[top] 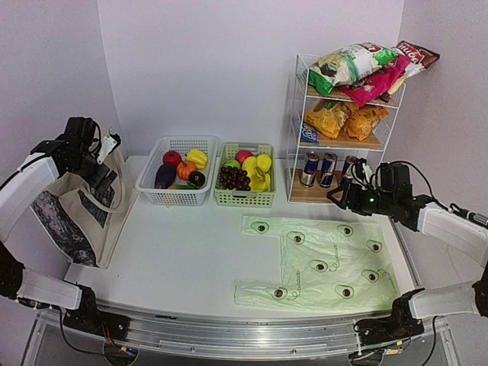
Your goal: Place the mixed food into the grocery bags and tie them
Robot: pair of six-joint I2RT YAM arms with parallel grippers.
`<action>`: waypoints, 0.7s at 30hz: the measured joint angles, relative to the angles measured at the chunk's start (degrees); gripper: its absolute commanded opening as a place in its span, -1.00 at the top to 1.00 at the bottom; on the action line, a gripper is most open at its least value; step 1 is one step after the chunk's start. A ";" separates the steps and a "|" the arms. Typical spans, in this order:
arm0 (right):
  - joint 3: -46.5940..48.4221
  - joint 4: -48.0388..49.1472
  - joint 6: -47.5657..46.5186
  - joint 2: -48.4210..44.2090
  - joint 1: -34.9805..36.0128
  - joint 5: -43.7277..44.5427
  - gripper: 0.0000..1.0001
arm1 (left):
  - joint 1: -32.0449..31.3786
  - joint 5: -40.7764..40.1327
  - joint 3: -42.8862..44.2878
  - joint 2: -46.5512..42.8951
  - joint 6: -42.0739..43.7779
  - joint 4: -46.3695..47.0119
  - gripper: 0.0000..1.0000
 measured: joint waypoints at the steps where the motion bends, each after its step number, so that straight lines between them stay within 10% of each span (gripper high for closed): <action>1: 0.02 0.02 -0.63 0.25 0.00 -0.13 -0.37 | 0.08 -0.49 -0.46 0.61 0.52 0.45 -0.99; 17: 2.81 0.05 -3.16 5.77 0.00 -3.32 -0.37 | 6.23 -5.12 -8.11 2.44 12.42 11.52 -0.81; 19: 3.21 0.04 -2.93 6.21 0.00 -3.72 -0.37 | 6.63 -5.73 -9.78 1.51 14.48 12.51 -0.51; 21: 3.63 0.05 -2.71 6.44 0.00 -4.10 -0.36 | 6.93 -6.06 -10.30 1.45 15.93 13.00 0.25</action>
